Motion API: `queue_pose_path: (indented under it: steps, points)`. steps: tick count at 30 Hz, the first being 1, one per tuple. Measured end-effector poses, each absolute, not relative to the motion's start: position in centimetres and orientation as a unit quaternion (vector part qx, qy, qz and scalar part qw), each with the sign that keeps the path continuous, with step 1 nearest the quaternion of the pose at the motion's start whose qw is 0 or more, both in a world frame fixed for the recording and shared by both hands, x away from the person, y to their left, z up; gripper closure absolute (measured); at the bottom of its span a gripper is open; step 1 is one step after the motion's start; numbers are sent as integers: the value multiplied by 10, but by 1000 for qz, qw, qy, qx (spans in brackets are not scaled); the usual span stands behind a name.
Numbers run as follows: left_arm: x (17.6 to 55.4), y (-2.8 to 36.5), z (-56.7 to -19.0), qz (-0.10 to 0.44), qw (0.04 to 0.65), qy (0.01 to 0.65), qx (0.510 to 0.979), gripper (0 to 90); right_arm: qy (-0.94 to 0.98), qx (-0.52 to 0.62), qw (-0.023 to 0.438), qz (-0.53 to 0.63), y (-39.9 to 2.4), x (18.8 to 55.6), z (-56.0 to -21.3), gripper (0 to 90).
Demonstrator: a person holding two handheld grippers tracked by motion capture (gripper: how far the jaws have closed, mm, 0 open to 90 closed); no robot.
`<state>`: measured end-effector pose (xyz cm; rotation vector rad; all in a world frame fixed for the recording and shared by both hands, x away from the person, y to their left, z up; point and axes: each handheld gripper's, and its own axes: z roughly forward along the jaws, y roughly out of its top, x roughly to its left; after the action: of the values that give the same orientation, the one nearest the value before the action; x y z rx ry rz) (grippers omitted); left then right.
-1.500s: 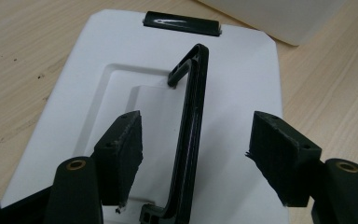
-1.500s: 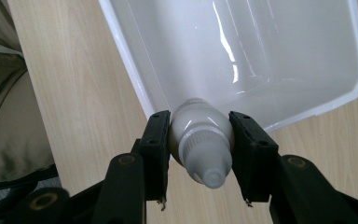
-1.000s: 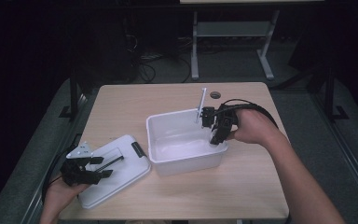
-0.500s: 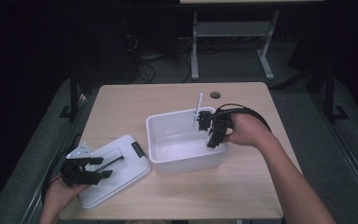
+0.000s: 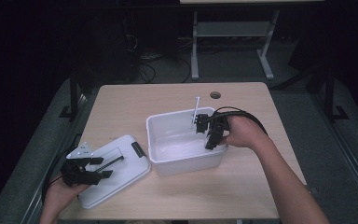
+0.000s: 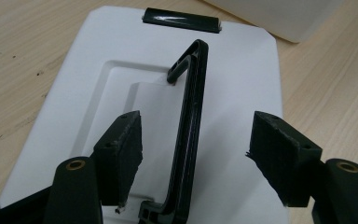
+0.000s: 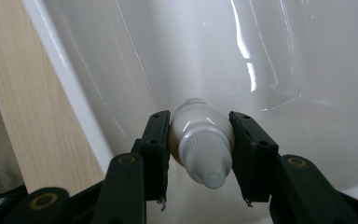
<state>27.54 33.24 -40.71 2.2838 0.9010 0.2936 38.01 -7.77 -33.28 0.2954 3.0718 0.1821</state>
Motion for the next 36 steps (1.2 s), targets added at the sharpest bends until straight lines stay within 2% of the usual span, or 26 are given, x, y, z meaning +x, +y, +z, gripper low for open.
queue_pose_path:
  steps: [20, 36]
  points:
    - [276, 334, -408, 112, 334, 348, 869, 329, 993, 111, 4, 46, -73, 394, -363, 594]
    - [275, 334, -406, 114, 335, 347, 868, 329, 993, 115, -1, 33, -70, 395, -368, 591]
